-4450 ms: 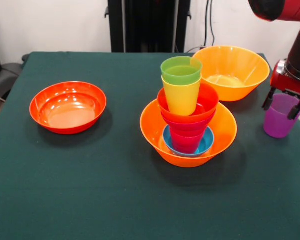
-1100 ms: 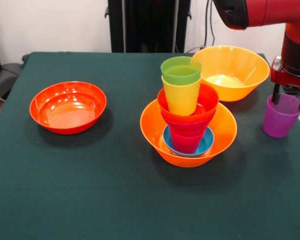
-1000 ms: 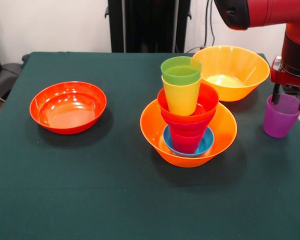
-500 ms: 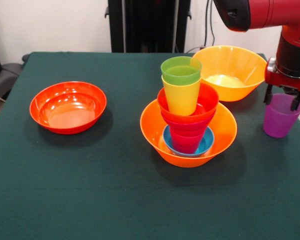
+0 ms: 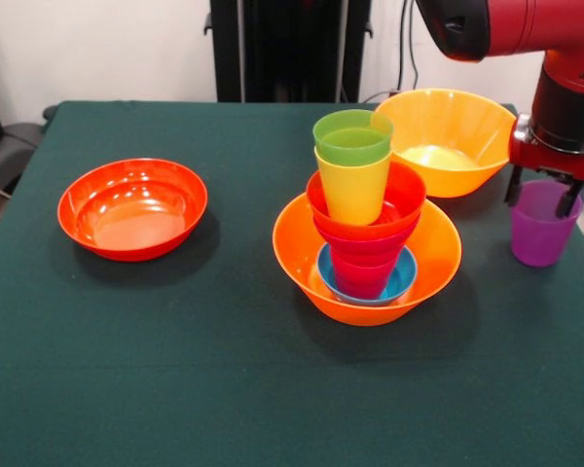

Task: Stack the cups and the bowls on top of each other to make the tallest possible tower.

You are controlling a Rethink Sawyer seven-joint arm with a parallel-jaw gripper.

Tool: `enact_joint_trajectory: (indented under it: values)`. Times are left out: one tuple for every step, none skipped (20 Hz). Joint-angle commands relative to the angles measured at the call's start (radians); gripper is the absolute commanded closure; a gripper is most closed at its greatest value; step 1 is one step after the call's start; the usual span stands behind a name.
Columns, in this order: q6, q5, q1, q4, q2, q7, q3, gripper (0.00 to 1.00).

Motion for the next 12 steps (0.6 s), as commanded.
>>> enact_joint_trajectory:
  values:
    - [0.070, -0.101, 0.002, -0.043, 0.082, -0.131, 0.062, 0.00]
    - [0.070, -0.107, 0.003, -0.048, 0.086, -0.130, 0.060, 0.00]
    - [0.069, -0.113, 0.004, -0.053, 0.091, -0.129, 0.058, 0.00]
    - [0.067, -0.119, 0.005, -0.058, 0.095, -0.127, 0.056, 0.00]
    - [0.059, -0.125, 0.005, -0.059, 0.098, -0.124, 0.056, 0.00]
    - [0.055, -0.128, 0.004, -0.062, 0.100, -0.124, 0.057, 0.00]
    - [0.051, -0.131, 0.004, -0.065, 0.102, -0.123, 0.058, 0.00]
    - [0.047, -0.135, 0.003, -0.068, 0.104, -0.122, 0.059, 0.00]
    - [0.037, -0.134, -0.002, -0.063, 0.104, -0.125, 0.068, 0.00]
    - [0.048, -0.133, -0.005, -0.072, 0.103, -0.128, 0.071, 0.00]
    - [0.054, -0.132, -0.004, -0.072, 0.100, -0.127, 0.072, 0.00]
    - [0.050, -0.130, -0.005, -0.062, 0.098, -0.123, 0.073, 0.00]
